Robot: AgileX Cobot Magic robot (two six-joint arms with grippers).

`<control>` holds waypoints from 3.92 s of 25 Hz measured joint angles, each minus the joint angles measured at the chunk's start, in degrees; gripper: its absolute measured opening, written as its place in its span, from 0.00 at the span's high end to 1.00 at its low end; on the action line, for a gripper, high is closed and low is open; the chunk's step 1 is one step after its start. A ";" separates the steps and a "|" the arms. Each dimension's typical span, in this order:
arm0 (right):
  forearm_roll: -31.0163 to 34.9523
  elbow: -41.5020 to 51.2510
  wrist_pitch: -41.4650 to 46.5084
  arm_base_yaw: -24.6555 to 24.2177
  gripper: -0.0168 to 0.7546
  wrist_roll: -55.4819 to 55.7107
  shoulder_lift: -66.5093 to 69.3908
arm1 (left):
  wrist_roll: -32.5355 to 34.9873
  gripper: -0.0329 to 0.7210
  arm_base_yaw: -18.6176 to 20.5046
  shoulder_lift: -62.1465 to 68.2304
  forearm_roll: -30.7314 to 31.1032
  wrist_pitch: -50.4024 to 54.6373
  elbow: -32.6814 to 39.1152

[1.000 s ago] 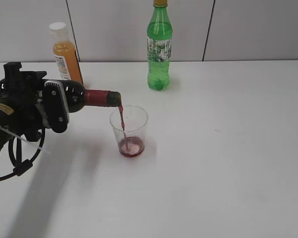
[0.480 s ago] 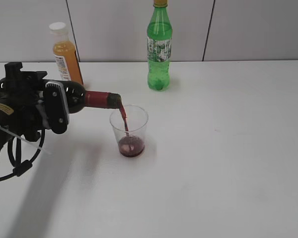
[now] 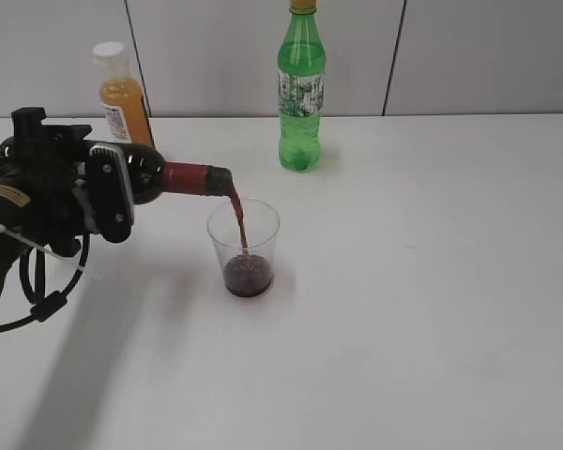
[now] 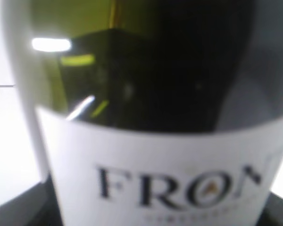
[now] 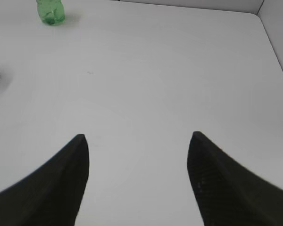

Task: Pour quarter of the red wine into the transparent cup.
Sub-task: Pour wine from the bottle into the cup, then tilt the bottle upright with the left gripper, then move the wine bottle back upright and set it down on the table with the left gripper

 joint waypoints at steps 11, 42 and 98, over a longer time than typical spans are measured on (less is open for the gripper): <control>0.00 0.00 0.00 0.00 0.29 -0.07 0.00 | 0.67 0.23 0.00 0.00 -0.05 -0.08 -1.85; 0.00 0.00 0.00 0.00 0.29 -0.01 0.00 | -65.66 0.23 0.00 0.00 20.61 3.64 -1.85; 0.05 0.00 0.05 0.00 0.29 -0.03 0.00 | -103.51 0.23 5.03 30.48 37.19 -2.74 -32.38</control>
